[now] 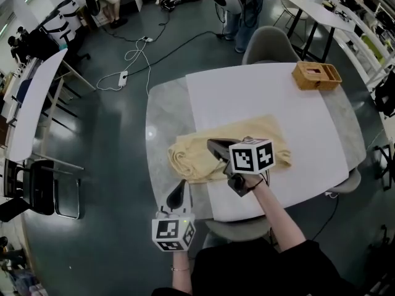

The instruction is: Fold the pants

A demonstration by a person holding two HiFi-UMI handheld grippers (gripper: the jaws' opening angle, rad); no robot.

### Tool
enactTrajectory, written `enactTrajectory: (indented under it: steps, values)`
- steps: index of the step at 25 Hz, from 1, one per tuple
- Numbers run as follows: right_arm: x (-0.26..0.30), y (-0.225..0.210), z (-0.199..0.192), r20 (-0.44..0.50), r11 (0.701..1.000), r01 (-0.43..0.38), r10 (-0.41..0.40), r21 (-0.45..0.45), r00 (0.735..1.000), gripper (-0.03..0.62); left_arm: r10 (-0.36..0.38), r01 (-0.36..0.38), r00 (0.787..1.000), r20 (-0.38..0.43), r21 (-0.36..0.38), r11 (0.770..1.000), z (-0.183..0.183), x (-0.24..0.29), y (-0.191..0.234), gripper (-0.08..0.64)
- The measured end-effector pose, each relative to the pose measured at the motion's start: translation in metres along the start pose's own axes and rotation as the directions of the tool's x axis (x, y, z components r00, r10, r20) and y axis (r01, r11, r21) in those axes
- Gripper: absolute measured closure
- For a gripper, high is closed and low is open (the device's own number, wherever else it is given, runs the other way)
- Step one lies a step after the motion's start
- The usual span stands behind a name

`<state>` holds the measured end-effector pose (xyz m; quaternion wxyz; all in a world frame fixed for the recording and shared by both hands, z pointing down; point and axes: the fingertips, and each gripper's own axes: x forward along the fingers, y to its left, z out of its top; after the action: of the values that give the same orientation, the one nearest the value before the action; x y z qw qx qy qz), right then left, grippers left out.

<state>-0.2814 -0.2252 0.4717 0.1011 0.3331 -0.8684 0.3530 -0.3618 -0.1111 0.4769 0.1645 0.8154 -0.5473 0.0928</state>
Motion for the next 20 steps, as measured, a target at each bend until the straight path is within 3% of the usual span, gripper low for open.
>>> enactTrajectory:
  steps: [6, 11, 20]
  values:
    - [-0.063, -0.02, 0.026, 0.113, 0.994, 0.044, -0.032, -0.1, 0.993, 0.578, -0.005, 0.004, 1.0, 0.026, 0.023, 1.0, 0.021, 0.011, -0.02, 0.546]
    - [-0.108, -0.04, 0.042, 0.186, 0.993, 0.064, -0.044, -0.1, 0.982, 0.578, 0.005, -0.007, 0.999, 0.053, 0.037, 0.999, 0.042, 0.015, -0.033, 0.546]
    - [-0.165, -0.102, 0.054, 0.213, 0.989, 0.134, -0.117, -0.069, 0.97, 0.578, 0.005, -0.008, 0.998, 0.062, 0.051, 0.999, 0.054, 0.042, -0.063, 0.546]
